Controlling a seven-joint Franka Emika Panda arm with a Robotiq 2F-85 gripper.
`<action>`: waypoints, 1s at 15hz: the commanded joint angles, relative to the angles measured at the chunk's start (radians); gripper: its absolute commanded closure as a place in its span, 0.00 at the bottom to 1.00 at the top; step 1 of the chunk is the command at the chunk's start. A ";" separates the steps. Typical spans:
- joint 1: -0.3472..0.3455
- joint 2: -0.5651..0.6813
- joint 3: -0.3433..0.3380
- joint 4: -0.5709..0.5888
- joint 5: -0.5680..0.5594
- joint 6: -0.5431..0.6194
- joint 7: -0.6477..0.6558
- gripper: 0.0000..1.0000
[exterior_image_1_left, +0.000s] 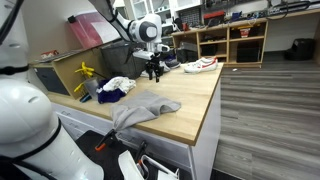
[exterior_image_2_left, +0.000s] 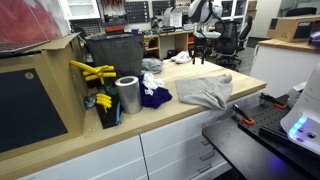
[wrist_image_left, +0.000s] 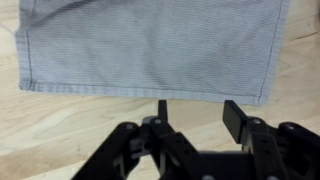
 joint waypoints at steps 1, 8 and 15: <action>0.032 0.049 0.011 0.051 0.018 0.038 0.068 0.71; 0.084 0.109 0.030 0.065 0.012 0.051 0.124 1.00; 0.124 0.186 0.027 0.098 -0.018 0.079 0.145 1.00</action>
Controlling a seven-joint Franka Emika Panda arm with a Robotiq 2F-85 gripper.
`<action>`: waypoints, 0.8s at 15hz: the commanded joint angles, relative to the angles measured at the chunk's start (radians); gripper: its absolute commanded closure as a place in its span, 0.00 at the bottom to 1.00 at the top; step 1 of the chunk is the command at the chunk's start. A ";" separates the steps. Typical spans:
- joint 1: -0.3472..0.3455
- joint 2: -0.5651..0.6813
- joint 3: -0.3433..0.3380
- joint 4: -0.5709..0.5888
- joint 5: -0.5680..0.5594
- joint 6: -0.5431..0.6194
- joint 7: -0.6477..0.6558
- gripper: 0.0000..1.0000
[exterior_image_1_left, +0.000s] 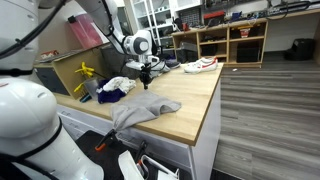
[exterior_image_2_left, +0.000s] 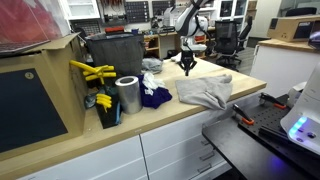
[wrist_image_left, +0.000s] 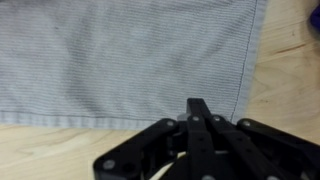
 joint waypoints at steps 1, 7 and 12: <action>0.017 0.047 -0.009 0.046 -0.017 0.013 0.027 1.00; 0.043 0.096 -0.015 0.063 -0.044 0.070 0.033 1.00; 0.083 0.125 -0.025 0.060 -0.106 0.122 0.036 1.00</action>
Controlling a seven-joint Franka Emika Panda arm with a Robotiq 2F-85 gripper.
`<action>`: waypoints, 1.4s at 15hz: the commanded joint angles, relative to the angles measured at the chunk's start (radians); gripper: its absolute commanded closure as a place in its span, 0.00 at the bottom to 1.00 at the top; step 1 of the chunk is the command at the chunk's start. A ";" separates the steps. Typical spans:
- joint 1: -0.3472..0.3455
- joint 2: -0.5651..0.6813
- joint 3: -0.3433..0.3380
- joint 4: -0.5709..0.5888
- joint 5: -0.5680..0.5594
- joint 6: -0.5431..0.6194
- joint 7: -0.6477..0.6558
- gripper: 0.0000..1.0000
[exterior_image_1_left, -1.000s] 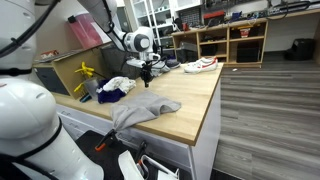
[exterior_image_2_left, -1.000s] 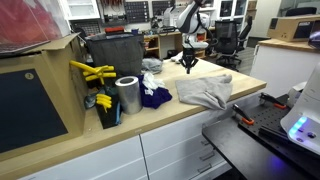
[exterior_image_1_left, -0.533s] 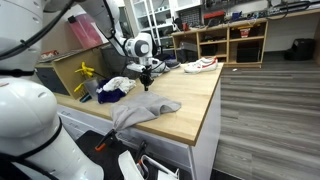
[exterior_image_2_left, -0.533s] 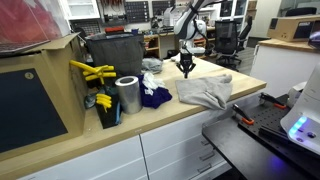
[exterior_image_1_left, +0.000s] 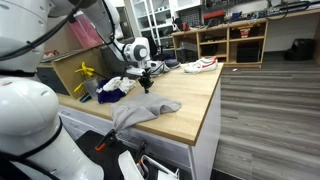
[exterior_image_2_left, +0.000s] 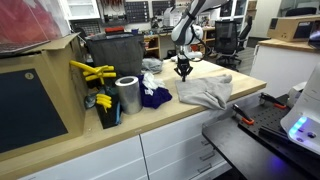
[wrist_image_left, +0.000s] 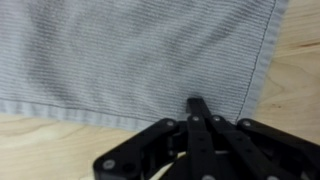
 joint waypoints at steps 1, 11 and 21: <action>0.039 0.034 -0.021 0.022 -0.058 0.040 0.035 1.00; 0.062 0.122 -0.081 0.146 -0.174 0.065 0.053 1.00; 0.052 0.266 -0.175 0.365 -0.192 0.042 0.167 1.00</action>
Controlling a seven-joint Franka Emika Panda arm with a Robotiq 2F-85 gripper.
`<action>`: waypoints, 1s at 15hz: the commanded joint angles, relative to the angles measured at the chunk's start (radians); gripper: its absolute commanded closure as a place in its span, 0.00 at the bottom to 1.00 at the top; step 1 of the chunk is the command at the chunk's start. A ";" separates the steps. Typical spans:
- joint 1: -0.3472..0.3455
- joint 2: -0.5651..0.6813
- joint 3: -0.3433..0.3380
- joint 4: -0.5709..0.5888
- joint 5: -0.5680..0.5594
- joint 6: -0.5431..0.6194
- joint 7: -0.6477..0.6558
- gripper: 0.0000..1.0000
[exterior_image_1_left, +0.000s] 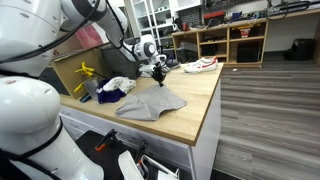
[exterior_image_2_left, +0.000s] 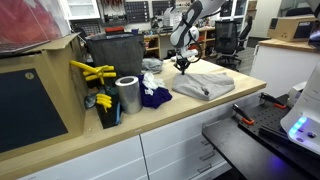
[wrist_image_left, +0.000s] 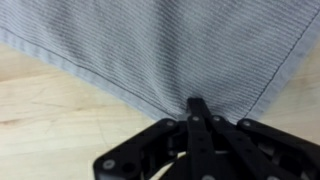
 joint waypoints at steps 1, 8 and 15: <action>-0.003 0.115 -0.054 0.114 -0.037 0.009 0.068 1.00; -0.037 0.171 -0.125 0.193 -0.035 0.001 0.139 1.00; -0.072 0.187 -0.198 0.207 -0.042 -0.006 0.205 1.00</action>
